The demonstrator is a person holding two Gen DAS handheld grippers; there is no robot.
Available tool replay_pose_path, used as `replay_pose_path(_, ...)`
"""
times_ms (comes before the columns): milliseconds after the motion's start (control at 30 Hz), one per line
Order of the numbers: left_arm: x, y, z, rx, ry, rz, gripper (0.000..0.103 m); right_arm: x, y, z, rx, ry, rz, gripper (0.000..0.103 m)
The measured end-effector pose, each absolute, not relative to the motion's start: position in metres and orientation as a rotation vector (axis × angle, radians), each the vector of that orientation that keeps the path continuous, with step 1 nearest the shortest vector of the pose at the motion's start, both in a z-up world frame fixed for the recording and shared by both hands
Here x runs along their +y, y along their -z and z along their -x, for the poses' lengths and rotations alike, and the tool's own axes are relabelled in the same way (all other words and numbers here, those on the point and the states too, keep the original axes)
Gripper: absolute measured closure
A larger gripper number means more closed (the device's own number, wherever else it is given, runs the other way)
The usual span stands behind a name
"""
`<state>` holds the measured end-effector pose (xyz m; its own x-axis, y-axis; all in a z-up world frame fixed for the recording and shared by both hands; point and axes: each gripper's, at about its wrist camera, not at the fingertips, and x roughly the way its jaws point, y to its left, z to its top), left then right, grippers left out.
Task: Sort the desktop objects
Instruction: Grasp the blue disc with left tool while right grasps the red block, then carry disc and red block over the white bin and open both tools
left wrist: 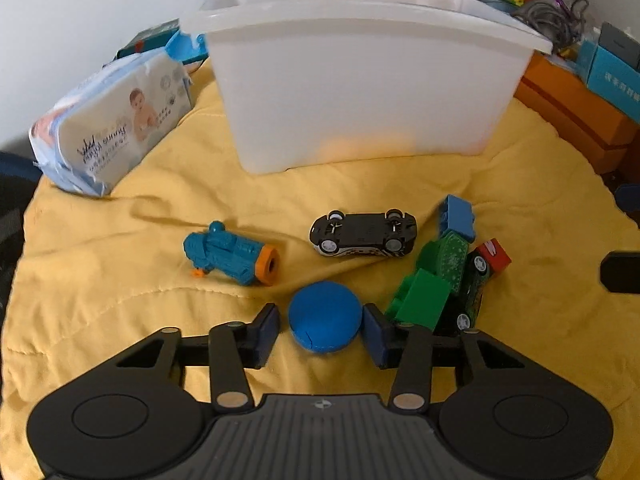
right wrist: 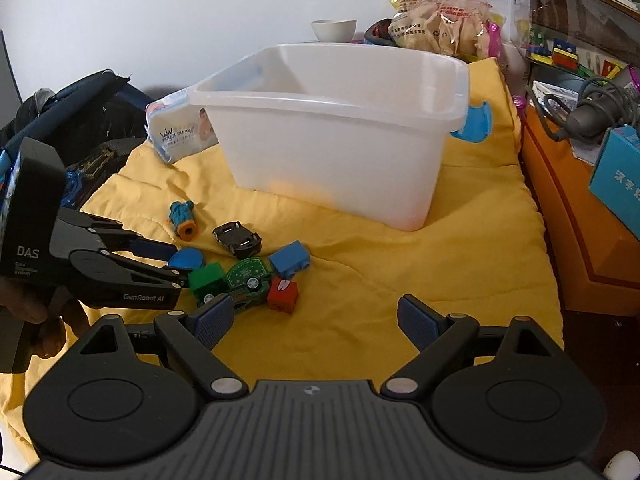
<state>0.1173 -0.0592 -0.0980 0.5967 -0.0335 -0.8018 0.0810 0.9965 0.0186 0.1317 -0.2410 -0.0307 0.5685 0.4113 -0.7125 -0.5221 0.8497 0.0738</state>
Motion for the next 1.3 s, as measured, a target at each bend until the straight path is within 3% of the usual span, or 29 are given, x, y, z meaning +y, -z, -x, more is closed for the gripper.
replay_pose_path(100, -0.057, 0.094, -0.113, 0.908, 0.060, -0.059, 0.061, -0.231, 0.039, -0.136, 0.791, -0.542, 0.178, 0.014)
replay_pose_path(233, -0.045, 0.090, -0.106, 0.909, 0.033, -0.022, 0.061, -0.217, 0.054, -0.143, 0.808, -0.530, 0.205, 0.045)
replay_pose_path(467, -0.029, 0.074, -0.090, 0.886, 0.018, -0.003, 0.061, -0.197, 0.078, -0.148, 0.829, -0.526, 0.220, 0.046)
replay_pose_path(533, -0.028, 0.072, -0.086, 0.880, 0.017, -0.004, 0.061, -0.193, 0.082, -0.151, 0.837, -0.525, 0.218, 0.062)
replay_pose_path(700, -0.031, 0.071, -0.078, 0.884, 0.036, -0.023, 0.061, -0.189, 0.089, -0.159, 0.846, -0.518, 0.219, 0.072)
replay_pose_path(733, -0.030, 0.071, -0.078, 0.885, 0.037, -0.020, 0.061, -0.190, 0.088, -0.158, 0.844, -0.527, 0.216, 0.081)
replay_pose_path(1300, -0.029, 0.002, -0.101, 0.743, 0.037, 0.067, 0.061, -0.240, -0.002, -0.145, 0.671, -0.518, 0.052, 0.081)
